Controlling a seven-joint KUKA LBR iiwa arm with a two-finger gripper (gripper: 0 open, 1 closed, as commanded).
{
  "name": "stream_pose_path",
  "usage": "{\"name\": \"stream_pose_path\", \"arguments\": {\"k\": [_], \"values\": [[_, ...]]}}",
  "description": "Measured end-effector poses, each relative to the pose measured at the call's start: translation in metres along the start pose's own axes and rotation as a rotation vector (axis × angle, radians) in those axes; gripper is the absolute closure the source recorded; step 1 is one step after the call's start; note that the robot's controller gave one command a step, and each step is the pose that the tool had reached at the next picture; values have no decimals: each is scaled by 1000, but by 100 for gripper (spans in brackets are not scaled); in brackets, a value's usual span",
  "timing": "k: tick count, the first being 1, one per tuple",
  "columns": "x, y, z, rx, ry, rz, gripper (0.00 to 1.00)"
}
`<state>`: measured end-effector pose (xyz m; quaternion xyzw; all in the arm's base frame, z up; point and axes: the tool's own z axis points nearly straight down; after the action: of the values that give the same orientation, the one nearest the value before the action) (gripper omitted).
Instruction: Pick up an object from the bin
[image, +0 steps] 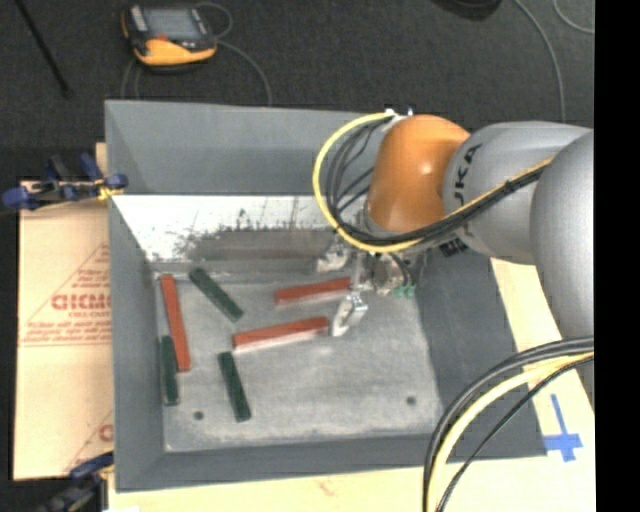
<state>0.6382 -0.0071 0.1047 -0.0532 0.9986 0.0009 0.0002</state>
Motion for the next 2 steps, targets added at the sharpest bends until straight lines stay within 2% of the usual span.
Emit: {"name": "stream_pose_path", "arguments": {"k": [1,2], "values": [[-14,6,-9,1,-9,83,0],[-10,25,26,3,-14,104,0]]}}
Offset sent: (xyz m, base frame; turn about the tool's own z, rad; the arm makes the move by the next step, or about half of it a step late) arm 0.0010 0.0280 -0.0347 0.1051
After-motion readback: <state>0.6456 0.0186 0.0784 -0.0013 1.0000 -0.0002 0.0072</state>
